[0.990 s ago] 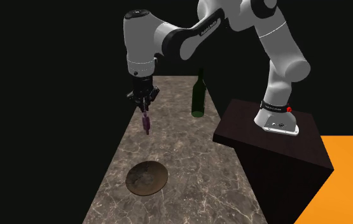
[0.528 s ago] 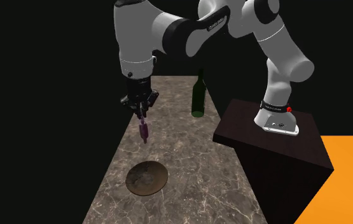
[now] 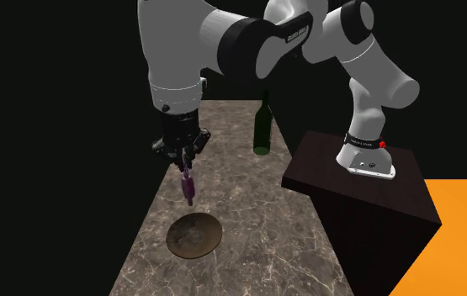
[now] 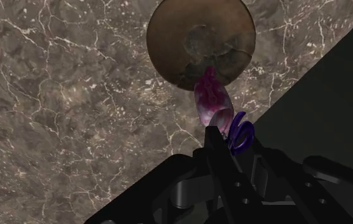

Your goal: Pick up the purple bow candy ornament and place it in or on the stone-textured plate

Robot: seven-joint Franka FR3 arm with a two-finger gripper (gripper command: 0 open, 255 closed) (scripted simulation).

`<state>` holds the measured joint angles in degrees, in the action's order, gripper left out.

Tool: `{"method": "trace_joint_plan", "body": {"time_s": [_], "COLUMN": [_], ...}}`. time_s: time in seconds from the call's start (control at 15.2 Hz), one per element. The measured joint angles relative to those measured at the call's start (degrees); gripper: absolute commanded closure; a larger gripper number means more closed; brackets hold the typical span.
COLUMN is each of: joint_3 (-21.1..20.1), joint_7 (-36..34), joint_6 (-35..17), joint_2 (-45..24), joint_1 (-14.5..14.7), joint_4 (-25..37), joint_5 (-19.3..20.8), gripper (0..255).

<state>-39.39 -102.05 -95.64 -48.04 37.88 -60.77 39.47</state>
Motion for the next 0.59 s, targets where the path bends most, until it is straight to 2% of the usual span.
{"method": "trace_joint_plan", "body": {"time_s": [0.59], "joint_3": [0.62], "joint_7": [-2.07], "joint_6": [-5.17], "joint_2": [-1.52], "joint_1": [-0.96], "joint_4": [-4.55], "joint_5": [1.08], "gripper": [255]}}
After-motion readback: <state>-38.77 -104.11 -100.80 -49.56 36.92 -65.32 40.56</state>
